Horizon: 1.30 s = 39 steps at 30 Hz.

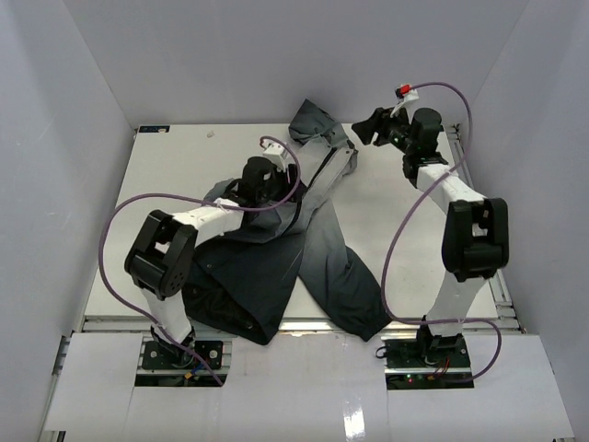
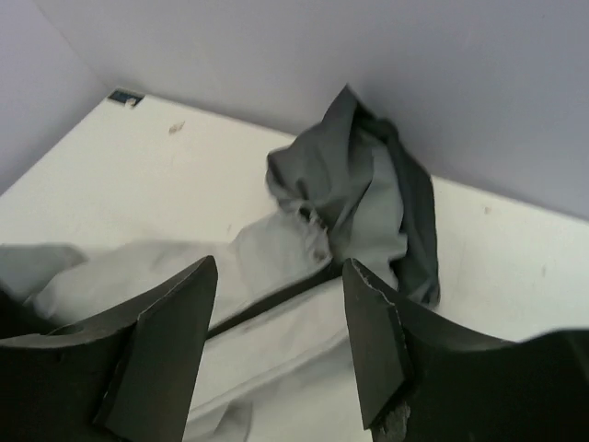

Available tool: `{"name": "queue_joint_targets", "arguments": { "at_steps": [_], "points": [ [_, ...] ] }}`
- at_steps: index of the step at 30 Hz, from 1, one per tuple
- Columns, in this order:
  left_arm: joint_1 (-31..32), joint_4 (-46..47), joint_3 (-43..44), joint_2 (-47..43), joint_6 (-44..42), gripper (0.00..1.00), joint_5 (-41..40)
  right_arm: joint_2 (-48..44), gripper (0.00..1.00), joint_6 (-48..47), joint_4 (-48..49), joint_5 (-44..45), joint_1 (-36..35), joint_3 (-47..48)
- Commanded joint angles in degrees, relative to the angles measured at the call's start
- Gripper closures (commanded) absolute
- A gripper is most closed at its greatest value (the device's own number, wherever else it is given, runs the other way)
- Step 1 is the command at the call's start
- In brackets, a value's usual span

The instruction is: Zip up the jacket

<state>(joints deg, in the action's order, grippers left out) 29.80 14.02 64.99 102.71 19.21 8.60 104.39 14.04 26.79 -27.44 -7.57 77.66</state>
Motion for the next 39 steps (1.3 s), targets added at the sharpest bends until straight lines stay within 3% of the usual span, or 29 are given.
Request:
{"name": "queue_joint_targets", "arguments": {
  "at_steps": [1,6,11,13,15,18,22,28,39],
  "points": [
    [-4.03,-5.60,3.10,-8.47,-2.29,0.34,3.47,-12.02,0.55,-1.86,-14.48,-2.72,-2.63,-13.43],
    [-7.78,-4.85,-2.56,-12.52,-0.47,0.33,6.88,-26.28,0.84,-2.79,-15.29,-1.89,-7.02,-29.96],
    [-9.43,-4.45,-8.58,-13.11,1.89,0.37,7.19,-34.44,0.84,-1.03,-14.83,0.71,-16.46,-40.16],
    [-10.01,-1.88,-12.92,-14.08,3.08,0.37,7.12,-35.97,0.84,2.46,-10.36,1.51,-19.60,-44.81],
    [-11.15,-0.59,-15.23,-13.69,3.63,0.37,8.33,-35.96,0.84,6.78,-3.26,1.62,-22.22,-48.74],
    [-13.20,0.51,-14.32,-10.00,4.30,0.38,11.06,-31.92,0.84,7.71,-1.47,4.76,-27.03,-50.94],
    [-15.29,2.40,-13.18,-5.34,5.37,0.40,12.81,-21.68,0.84,8.20,-2.30,7.24,-29.70,-48.43],
    [-16.43,2.10,-8.55,-1.14,4.01,0.40,10.75,-9.48,0.86,9.85,-7.07,20.65,-26.31,-40.91],
    [-16.75,5.83,-2.17,-1.56,0.56,0.38,11.49,2.56,0.83,12.29,-14.40,23.18,-7.37,-21.41]
  ]
}}
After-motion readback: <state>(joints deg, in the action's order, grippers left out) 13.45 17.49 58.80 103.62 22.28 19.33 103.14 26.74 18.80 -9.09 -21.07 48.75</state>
